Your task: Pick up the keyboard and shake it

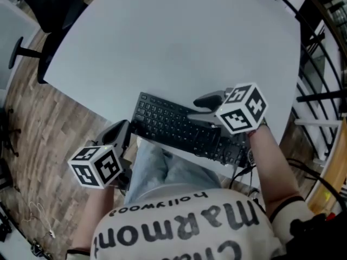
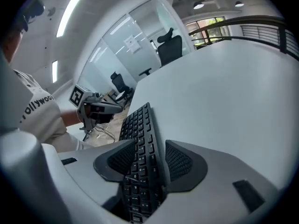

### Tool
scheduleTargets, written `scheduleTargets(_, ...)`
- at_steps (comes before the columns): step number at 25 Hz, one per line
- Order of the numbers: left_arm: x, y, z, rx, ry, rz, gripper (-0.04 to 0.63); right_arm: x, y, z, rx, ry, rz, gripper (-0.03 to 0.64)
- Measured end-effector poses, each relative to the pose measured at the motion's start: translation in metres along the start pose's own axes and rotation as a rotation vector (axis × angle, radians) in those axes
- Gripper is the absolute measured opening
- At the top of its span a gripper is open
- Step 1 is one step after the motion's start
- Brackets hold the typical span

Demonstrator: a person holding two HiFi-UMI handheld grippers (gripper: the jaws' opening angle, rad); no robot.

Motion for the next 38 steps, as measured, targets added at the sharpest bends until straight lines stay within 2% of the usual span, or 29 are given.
scheduleTargets(3,-0.001,0.003,-0.003,-0.003,0.009,0.004,0.003,0.015,-0.003,0.008,-0.024,0.100,0.053,0.218)
scheduleTargets(6,0.001,0.005,-0.003,0.005,0.023,-0.010,0.003,0.027,-0.005,0.010,0.017,0.186,0.118,0.218)
scheduleTargets(12,0.012,0.004,0.003,0.081,0.083,-0.075,0.003,0.040,-0.014,0.005,0.073,0.321,0.170,0.204)
scheduleTargets(18,0.022,0.010,0.009,0.106,0.121,-0.092,0.003,0.044,-0.006,0.010,-0.009,0.430,0.118,0.173)
scheduleTargets(21,0.024,0.010,0.012,0.108,0.122,-0.111,0.003,0.042,-0.006,0.011,-0.031,0.439,0.103,0.156)
scheduleTargets(26,0.021,0.019,0.019,0.136,0.131,-0.112,0.005,0.034,0.001,0.013,-0.114,0.376,0.061,0.135)
scheduleTargets(29,0.022,0.020,0.021,0.178,0.169,-0.179,0.011,0.026,0.010,0.015,-0.207,0.320,0.032,0.121)
scheduleTargets(30,0.023,0.018,0.021,0.198,0.190,-0.215,0.046,0.023,0.012,0.015,-0.230,0.303,0.026,0.117)
scheduleTargets(32,0.027,0.016,0.020,0.249,0.233,-0.277,0.218,0.020,0.016,0.016,-0.268,0.274,0.015,0.114)
scheduleTargets(35,0.037,0.018,0.021,0.354,0.285,-0.319,0.289,0.017,0.022,0.017,-0.327,0.249,-0.008,0.112)
scheduleTargets(38,0.047,0.014,0.024,0.445,0.327,-0.389,0.296,0.013,0.028,0.018,-0.376,0.230,-0.029,0.114)
Point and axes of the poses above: the fingertips, and each gripper's own axes: x forward along the fingers, y to its left, z out of its top, the point moved 6 cm from there along -x, backward along the fingers, and after that the axes turned 6 degrees about x, right-handed, at the moved point
